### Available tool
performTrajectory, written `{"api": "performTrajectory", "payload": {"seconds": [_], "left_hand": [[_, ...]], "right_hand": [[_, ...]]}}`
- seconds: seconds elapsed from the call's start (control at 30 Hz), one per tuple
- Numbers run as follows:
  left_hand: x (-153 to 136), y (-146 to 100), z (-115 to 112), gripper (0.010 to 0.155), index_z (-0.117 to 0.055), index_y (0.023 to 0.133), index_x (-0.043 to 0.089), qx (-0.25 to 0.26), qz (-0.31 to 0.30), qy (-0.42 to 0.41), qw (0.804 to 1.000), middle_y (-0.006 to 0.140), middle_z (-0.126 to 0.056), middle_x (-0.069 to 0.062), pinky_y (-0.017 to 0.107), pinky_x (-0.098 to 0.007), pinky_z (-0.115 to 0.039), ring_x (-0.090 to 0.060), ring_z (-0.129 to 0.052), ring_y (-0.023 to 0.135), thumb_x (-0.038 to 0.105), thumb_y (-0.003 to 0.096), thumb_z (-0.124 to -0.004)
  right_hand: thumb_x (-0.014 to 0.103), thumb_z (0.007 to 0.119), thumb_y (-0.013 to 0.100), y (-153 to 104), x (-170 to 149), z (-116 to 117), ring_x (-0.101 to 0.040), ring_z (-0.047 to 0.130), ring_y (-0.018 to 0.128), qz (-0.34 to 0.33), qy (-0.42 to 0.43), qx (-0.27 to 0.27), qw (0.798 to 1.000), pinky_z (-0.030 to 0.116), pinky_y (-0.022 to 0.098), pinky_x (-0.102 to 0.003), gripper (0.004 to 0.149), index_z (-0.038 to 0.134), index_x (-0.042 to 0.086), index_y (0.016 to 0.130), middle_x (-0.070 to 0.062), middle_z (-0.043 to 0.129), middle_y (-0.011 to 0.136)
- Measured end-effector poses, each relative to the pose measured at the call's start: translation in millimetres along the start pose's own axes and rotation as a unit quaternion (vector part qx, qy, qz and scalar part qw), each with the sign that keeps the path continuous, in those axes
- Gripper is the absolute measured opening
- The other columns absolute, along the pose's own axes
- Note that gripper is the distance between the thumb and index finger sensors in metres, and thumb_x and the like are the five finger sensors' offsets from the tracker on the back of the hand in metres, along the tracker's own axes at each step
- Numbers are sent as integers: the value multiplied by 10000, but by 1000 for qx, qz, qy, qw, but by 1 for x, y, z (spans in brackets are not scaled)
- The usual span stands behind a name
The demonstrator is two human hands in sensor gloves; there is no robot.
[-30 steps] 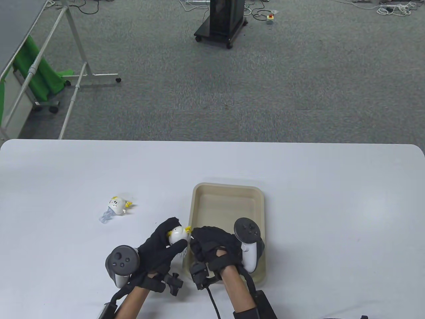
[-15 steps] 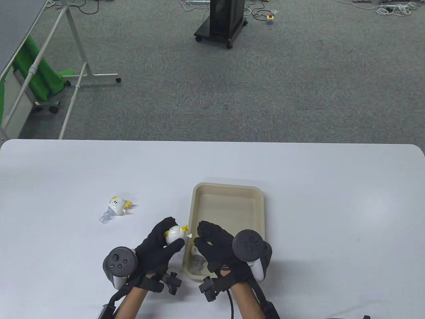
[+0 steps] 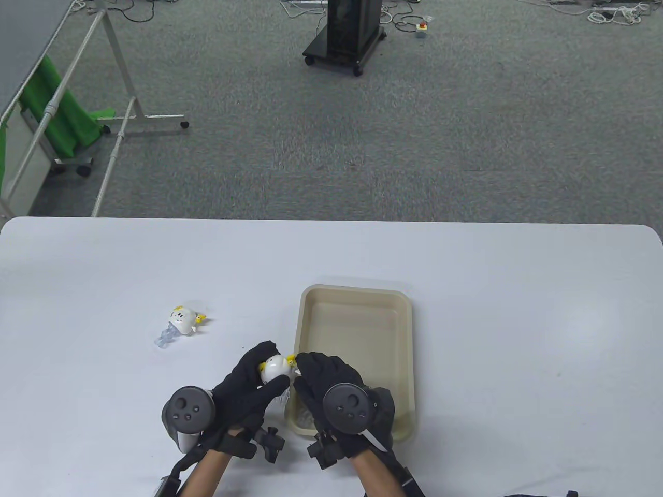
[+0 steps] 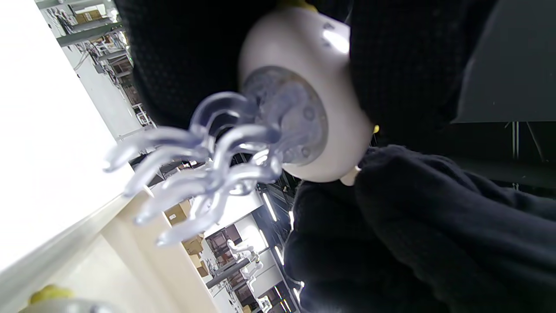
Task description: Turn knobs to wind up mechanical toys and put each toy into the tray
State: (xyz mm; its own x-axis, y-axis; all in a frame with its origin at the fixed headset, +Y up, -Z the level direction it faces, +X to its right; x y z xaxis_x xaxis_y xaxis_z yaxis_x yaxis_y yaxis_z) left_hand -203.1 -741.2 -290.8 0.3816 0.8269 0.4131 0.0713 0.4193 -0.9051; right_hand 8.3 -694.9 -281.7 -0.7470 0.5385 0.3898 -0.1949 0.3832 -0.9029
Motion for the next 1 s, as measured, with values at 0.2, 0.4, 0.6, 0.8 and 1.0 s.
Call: {"api": "performTrajectory", "payload": {"seconds": [0.2,0.4,0.6,0.8,1.0], "left_hand": [[1,0,-2,740,-769,1009,146,-10,2,-5,1000,886,-918,-118,453,-398,-983,-372,-1033,664,460,354,-908],[4,0,-7,732,-774,1004,148,-24,-10,2,1000,885,-917,-121,459,-406,-981,-378,-1029,674,446,349,-911],[6,0,-10,729,-779,1002,150,-38,-16,10,999,885,-918,-121,460,-410,-979,-379,-1029,676,442,347,-913],[1,1,-4,733,-776,1002,149,-14,3,-2,1000,883,-919,-117,459,-403,-983,-374,-1032,674,449,348,-913],[-3,1,5,733,-774,1003,149,5,15,-14,1000,882,-918,-119,458,-402,-983,-372,-1032,673,451,349,-912]], "right_hand": [[369,807,407,7,-19,0,-297,961,510,49,87,16,995,809,457,-475,438,830,119,765,-98,949,668],[401,829,400,8,-57,12,-263,995,285,223,304,79,923,849,264,-446,400,907,75,619,-107,1005,459],[407,804,417,-4,-75,29,-220,986,192,346,418,123,831,855,185,-410,387,897,61,564,-84,1003,372],[423,798,439,4,-65,16,-281,987,338,264,357,103,890,836,301,-458,420,871,78,666,-110,987,518],[400,820,430,5,-30,-6,-370,847,739,120,168,17,978,713,601,-522,583,687,120,924,-149,793,902]]}}
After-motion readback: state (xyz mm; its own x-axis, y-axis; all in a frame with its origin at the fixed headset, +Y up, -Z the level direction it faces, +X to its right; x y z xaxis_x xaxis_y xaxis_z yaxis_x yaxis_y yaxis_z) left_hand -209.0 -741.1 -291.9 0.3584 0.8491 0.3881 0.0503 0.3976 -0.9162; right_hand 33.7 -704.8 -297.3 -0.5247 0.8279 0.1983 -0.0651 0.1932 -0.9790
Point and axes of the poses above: the tracker on the back of each hand, its own x axis roughly to the thumb side, its own y axis roughly from the wrist to the fingertips, z = x × y, the point moved 1 cm from there along y, roughly from the wrist to the fingertips
